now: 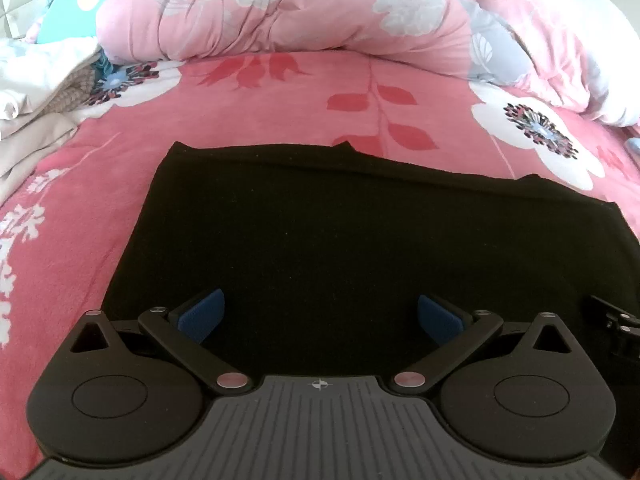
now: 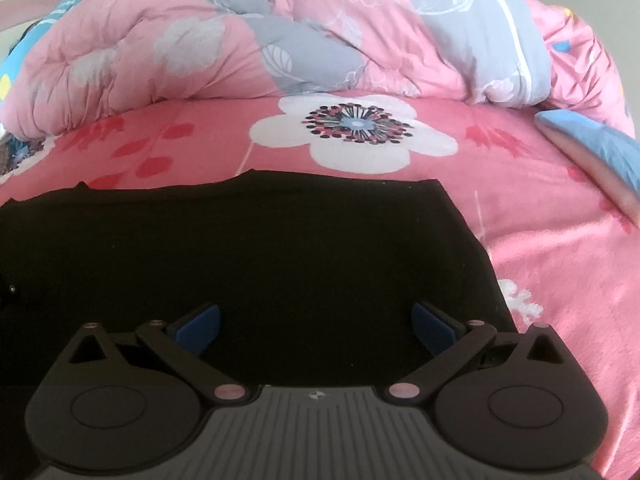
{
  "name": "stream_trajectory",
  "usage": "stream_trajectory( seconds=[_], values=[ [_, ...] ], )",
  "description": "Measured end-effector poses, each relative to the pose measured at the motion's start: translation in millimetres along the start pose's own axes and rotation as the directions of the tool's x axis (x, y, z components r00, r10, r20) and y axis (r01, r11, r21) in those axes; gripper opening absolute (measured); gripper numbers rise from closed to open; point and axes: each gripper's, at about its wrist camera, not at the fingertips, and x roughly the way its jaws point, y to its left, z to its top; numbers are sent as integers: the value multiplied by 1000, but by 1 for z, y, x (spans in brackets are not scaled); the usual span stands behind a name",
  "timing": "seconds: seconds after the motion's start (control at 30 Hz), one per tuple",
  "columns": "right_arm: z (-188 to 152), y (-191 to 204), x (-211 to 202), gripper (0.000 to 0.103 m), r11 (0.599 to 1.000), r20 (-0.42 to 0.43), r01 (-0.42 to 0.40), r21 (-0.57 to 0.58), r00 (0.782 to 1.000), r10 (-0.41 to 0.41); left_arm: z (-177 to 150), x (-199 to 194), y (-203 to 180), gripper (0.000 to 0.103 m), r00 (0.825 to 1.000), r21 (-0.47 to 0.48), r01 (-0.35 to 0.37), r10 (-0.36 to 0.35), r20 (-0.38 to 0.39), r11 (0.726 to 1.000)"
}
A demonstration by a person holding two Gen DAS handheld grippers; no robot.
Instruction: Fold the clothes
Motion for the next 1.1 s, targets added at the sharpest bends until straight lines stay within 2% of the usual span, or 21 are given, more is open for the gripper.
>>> stream_trajectory(
  seconds=[0.73,0.83,0.93,1.1],
  values=[
    [3,3,-3,103,1000,5,5,-19,1000,-5,4,0,-1,103,1000,-4,-17,17,-18,1000],
    [10,11,-18,103,998,52,17,-53,999,-14,3,0,-1,103,1000,-1,-16,16,-16,1000],
    [10,26,-30,103,994,108,-7,-113,994,20,1,0,-1,103,1000,8,-18,18,-7,1000],
    [-5,32,-8,103,991,57,-52,-123,997,59,-2,-1,-2,103,1000,25,-20,20,9,999]
  ],
)
